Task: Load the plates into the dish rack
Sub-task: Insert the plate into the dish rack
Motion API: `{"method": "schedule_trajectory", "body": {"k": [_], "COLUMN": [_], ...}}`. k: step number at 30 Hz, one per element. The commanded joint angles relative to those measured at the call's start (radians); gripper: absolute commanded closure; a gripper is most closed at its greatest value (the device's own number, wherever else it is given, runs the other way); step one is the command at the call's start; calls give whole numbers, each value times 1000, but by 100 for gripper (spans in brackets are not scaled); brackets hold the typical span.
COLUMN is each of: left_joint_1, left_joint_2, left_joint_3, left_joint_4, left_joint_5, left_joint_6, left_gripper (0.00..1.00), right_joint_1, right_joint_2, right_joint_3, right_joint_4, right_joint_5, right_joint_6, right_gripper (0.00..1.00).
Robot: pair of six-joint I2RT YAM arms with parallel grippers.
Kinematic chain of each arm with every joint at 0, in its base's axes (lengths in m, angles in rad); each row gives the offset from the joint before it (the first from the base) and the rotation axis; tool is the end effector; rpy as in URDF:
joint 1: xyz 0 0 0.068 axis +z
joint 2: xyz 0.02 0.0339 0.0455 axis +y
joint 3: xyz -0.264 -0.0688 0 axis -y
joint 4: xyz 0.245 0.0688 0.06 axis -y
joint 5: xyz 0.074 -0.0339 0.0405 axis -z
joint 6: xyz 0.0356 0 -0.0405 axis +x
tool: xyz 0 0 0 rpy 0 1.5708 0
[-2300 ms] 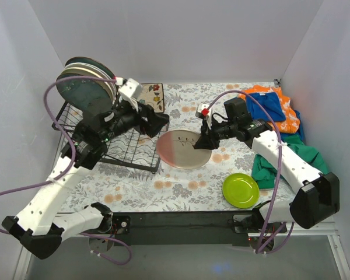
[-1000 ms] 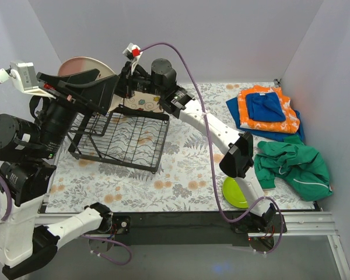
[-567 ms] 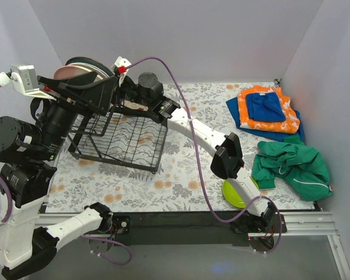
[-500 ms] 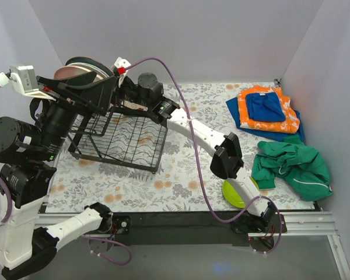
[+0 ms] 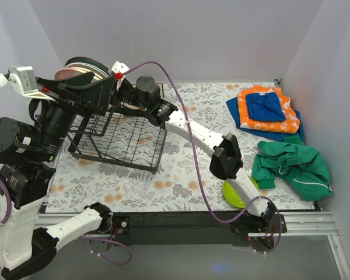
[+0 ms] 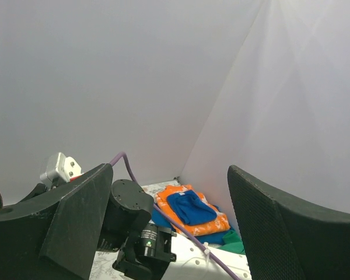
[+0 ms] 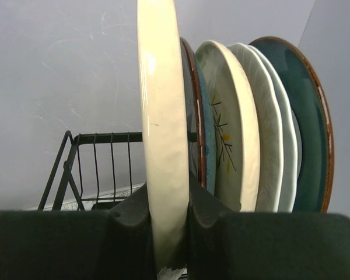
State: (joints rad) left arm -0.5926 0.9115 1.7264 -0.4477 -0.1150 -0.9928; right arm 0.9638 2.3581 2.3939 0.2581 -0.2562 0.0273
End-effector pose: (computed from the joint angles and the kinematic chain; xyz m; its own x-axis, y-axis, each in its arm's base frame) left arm 0.0726 -0.0439 0.5809 -0.2276 -0.8498 -0.4754 0.5040 0.3149 -0.8042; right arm 0.3083 0.4598 0.4000 0.1397 0.2475 -0.9588 -0.9371 0.3459 -0.0473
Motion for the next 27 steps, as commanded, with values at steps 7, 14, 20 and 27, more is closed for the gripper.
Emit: {"method": "schedule_trajectory", "body": {"k": [7, 14, 20, 27], "left_joint_1": [1, 1, 1, 1], "left_joint_2": [-19, -22, -20, -20], "left_joint_3": [-4, -5, -7, -11], "left_joint_4": [-19, -16, -16, -11], "left_joint_5": [-28, -31, -34, -32], "left_joint_6": [16, 19, 17, 17], "left_gripper": [22, 22, 21, 21], "right_joint_1": [13, 24, 30, 32], "right_joint_2": [-82, -92, -109, -120], "right_joint_3": [-58, -82, -99, -130], "right_joint_4": [205, 205, 205, 205], "right_joint_5": [63, 97, 126, 121], "right_joint_6": [-24, -24, -24, -24], "right_gripper": [99, 99, 99, 86]}}
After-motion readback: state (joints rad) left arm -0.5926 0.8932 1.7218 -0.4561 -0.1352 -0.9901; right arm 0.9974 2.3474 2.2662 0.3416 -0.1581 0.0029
